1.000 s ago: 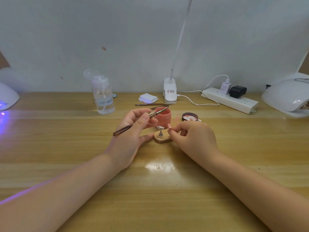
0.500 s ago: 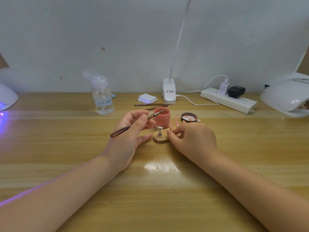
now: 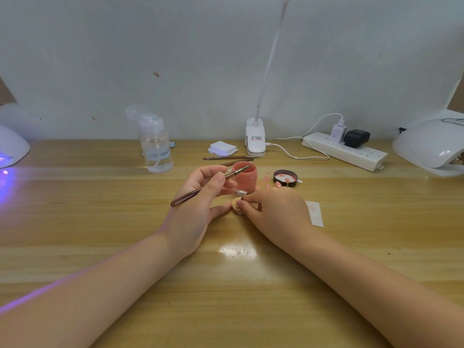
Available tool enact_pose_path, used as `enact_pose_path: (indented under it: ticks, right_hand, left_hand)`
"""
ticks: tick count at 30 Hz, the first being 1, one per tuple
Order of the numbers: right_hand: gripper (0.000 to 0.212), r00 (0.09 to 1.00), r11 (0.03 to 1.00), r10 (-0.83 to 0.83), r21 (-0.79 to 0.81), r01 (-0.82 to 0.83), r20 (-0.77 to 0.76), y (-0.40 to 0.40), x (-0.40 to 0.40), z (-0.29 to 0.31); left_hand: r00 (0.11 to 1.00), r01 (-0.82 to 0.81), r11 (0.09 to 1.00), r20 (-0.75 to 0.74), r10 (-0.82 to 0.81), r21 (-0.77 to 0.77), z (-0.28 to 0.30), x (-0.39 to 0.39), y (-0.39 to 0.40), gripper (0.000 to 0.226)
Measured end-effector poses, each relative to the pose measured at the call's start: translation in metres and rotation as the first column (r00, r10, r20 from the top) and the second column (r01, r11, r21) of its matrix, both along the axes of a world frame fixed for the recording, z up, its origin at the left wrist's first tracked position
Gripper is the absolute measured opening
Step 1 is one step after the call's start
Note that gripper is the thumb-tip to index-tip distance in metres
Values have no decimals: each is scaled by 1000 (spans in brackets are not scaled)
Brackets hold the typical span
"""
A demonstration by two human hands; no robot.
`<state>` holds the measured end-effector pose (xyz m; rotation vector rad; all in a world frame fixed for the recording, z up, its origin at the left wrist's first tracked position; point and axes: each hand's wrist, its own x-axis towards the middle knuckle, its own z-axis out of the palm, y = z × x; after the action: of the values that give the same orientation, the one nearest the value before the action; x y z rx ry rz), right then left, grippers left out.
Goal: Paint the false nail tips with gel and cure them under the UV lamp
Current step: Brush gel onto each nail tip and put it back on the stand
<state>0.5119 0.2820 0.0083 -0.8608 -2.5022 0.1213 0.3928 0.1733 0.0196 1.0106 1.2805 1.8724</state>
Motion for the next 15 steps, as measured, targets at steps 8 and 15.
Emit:
enact_pose_path:
  ticks: [8, 15]
  right_hand:
    - [31, 1000, 999, -25, 36, 25, -7, -1, -3, 2]
    - [25, 984, 993, 64, 113, -45, -166, -8, 1, 1]
  left_hand:
    - [999, 3, 1000, 36, -4, 16, -2, -2, 2, 23]
    - [997, -60, 998, 54, 59, 18, -4, -4, 2, 13]
